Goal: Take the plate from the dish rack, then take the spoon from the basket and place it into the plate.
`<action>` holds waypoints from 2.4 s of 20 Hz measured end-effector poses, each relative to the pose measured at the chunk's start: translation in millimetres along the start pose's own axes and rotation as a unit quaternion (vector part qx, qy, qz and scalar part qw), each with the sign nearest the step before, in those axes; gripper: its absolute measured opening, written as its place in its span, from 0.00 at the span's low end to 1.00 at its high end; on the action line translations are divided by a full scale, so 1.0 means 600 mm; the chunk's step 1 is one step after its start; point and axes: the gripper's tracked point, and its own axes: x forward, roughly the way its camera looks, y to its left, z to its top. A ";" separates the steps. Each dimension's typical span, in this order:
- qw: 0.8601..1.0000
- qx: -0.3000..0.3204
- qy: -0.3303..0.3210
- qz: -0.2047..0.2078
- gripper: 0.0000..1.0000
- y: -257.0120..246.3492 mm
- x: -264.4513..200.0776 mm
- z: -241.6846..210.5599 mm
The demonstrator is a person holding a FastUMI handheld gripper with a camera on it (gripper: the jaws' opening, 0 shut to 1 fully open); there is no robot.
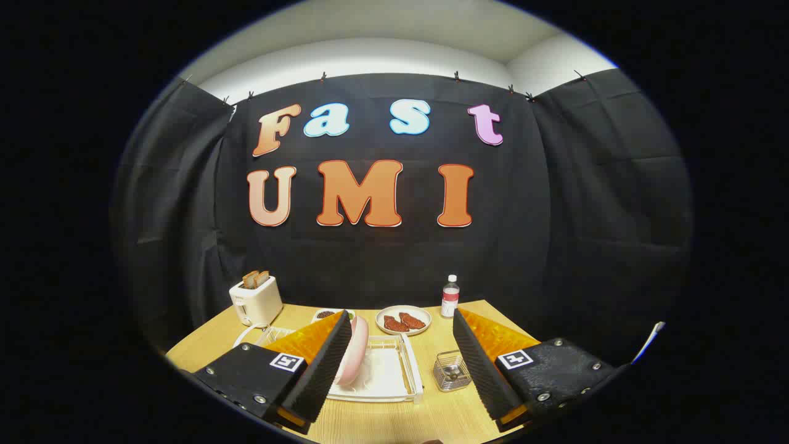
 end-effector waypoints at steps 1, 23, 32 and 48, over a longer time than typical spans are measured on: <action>1.000 -0.005 0.000 0.001 0.98 0.002 0.000 -0.001; 1.000 0.008 0.020 0.014 0.98 0.005 0.012 -0.020; 0.996 0.041 0.074 0.038 0.99 0.048 0.066 -0.078; 0.971 0.041 0.230 0.047 0.97 0.135 0.266 -0.246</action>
